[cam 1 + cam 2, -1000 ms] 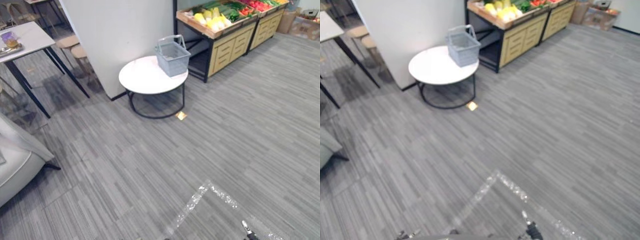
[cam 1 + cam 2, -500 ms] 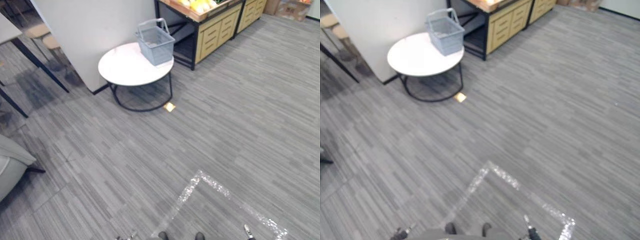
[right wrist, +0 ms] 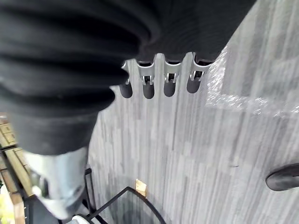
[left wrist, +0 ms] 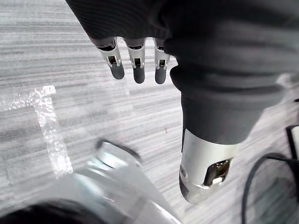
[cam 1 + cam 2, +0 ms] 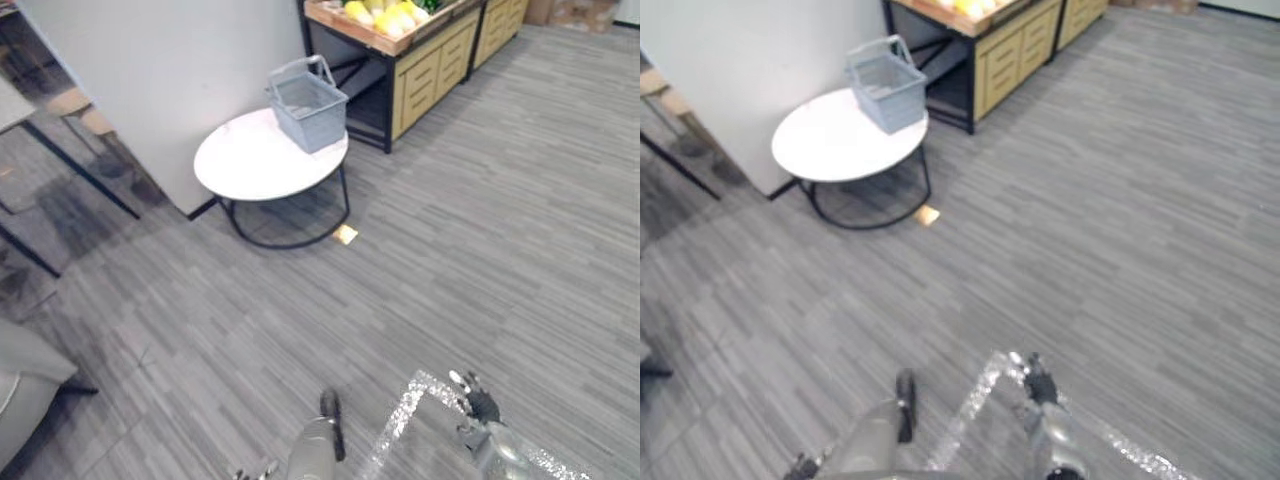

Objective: Pick vegetable in the basket

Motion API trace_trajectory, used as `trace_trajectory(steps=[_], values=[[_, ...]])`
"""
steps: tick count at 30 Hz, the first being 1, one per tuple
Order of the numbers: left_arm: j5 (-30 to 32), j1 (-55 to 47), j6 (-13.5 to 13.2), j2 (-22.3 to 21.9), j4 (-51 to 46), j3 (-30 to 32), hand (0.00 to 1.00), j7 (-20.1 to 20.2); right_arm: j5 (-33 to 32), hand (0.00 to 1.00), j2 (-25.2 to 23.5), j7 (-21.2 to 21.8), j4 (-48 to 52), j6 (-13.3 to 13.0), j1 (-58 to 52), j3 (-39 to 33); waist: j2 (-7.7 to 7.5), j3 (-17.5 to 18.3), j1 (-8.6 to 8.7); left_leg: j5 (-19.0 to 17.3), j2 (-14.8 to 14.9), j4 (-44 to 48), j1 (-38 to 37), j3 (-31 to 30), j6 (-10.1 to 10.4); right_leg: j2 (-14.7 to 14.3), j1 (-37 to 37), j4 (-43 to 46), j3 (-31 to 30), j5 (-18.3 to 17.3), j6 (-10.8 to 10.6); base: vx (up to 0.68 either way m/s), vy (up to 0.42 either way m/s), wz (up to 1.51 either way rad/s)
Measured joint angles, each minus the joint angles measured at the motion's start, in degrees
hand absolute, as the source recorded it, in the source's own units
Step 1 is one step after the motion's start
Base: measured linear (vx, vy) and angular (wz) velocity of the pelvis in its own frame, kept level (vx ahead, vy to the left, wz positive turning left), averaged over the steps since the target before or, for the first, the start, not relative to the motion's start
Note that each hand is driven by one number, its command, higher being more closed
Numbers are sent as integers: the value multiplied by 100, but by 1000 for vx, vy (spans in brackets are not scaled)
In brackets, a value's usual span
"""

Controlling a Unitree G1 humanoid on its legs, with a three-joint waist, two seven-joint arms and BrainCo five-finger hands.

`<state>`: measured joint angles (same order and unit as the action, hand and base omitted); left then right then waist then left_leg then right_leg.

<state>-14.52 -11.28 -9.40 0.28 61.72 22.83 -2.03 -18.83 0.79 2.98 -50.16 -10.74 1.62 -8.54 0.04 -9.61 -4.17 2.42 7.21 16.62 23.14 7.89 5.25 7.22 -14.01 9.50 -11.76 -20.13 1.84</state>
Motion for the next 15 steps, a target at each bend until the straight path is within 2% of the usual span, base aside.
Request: trace_trajectory(steps=[1,2,3,4,5,6,7,8,9,10,11,12,13,14,15], values=[[72,-16,-2,107,26,-2,0,-8,93,0,-94,61,2,4,-17,65,-177,102,-8,-269,-102,164,55,127,-118,114,200,230,-186,259,-51,639,450,-44],[184,-3,-2,149,70,-3,0,-4,98,0,-117,119,-10,4,-60,56,-213,139,0,-364,-138,313,70,148,-209,168,271,322,-291,433,-123,574,345,-20],[248,22,5,240,204,0,0,-7,105,0,-128,141,-98,4,-101,59,-324,260,0,-504,-216,517,51,315,-477,253,321,490,-503,719,-253,473,274,-17],[279,22,7,274,232,0,0,-9,108,0,-121,141,-197,1,-114,43,-389,366,4,-561,-260,582,48,398,-578,293,388,595,-589,878,-298,568,290,-34],[466,31,8,295,240,-21,0,-38,146,0,-55,147,-462,-7,-115,-24,-382,484,2,-651,-302,605,-146,443,-720,261,516,920,-745,1495,-323,433,208,-34],[470,31,9,299,239,-45,0,-39,180,0,-24,154,-577,-5,-137,-53,-372,496,8,-654,-319,572,-296,439,-725,234,556,1101,-798,1796,-359,490,267,-41],[485,26,13,347,229,-59,0,-42,287,0,14,166,-763,-4,-188,-171,-369,499,15,-674,-408,446,-600,419,-739,189,611,1437,-847,2309,-479,436,274,-29],[594,-16,20,372,212,-162,0,-51,328,0,81,162,-989,7,-371,-351,-322,571,53,-776,-491,94,-1072,399,-776,98,744,1999,-878,3038,-829,495,276,-26],[634,11,14,390,138,-471,0,-54,378,0,160,137,-1145,13,-517,-534,-234,622,119,-1187,-493,-314,-1517,385,-739,-79,1182,3087,-806,3492,-1557,409,196,-11],[644,75,23,482,138,-584,0,-55,442,0,137,125,-1233,32,-521,-637,-345,562,164,-1249,-610,-360,-1649,404,-722,-76,1462,3746,-715,3521,-1758,344,104,6],[644,265,64,636,141,-769,0,-86,547,0,133,120,-1390,64,-561,-845,-460,458,298,-1383,-747,-363,-1893,360,-826,-123,2024,4952,-448,3261,-1812,283,46,16],[644,438,92,638,142,-962,0,-119,547,0,178,104,-1419,94,-716,-1084,-373,410,389,-1486,-758,-442,-2197,318,-822,-171,2493,5688,72,2713,-1703,260,18,19],[641,540,92,607,111,-1035,0,-139,544,0,202,91,-1418,101,-795,-1194,-300,377,437,-1502,-748,-544,-2402,271,-813,-167,2674,5900,357,2473,-1627,341,9,21],[636,655,79,547,6,-1178,0,-163,541,0,226,73,-1410,141,-977,-1394,-176,330,554,-1509,-696,-773,-2764,217,-810,-123,3010,6068,815,2059,-1408,284,7,19],[628,684,68,507,-67,-1183,0,-178,542,0,222,66,-1386,170,-1060,-1492,-121,332,575,-1517,-662,-870,-2904,217,-798,-88,3194,6034,1006,1904,-1337,326,-26,13]])
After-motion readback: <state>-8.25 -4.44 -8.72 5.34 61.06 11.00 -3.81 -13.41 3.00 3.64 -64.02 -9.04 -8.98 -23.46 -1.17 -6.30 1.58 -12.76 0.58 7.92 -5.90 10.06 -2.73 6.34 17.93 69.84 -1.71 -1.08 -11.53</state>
